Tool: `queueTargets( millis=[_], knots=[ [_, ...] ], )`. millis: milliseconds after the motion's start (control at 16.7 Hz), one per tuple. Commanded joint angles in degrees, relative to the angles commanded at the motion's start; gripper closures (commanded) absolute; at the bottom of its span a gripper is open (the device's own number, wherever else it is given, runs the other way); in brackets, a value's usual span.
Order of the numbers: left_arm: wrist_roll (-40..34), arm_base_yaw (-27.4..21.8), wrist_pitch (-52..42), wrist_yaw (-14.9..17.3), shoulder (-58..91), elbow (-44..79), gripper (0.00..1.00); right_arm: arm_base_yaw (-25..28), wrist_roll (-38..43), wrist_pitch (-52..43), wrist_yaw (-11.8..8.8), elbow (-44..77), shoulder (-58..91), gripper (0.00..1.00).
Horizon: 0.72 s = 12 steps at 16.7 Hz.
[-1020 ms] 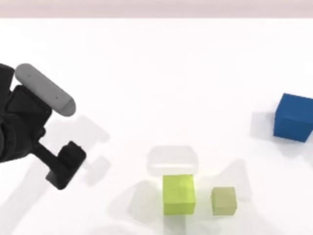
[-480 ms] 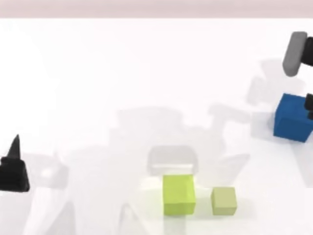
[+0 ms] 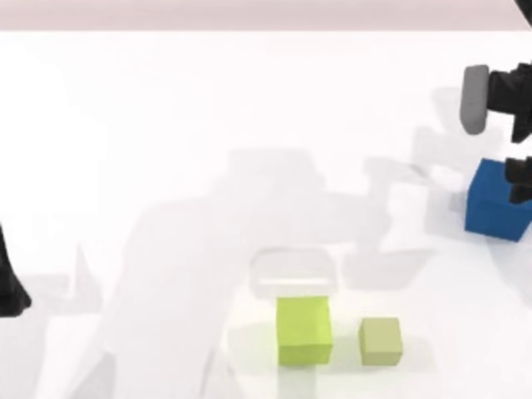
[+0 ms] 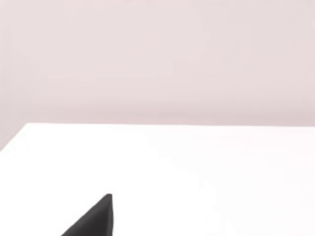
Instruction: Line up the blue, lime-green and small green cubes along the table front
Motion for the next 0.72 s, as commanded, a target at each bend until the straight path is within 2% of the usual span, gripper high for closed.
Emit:
queueTargets(
  millis=[360, 720],
  knots=[
    [0.0, 0.0, 0.0, 0.0, 0.0, 0.0, 0.00, -0.1, 0.0, 2.4, 0.0, -2.0, 0.6, 0.00],
    [0.0, 0.0, 0.0, 0.0, 0.0, 0.0, 0.00, 0.1, 0.2, 16.3, 0.0, -11.0, 4.9, 0.00]
  ],
)
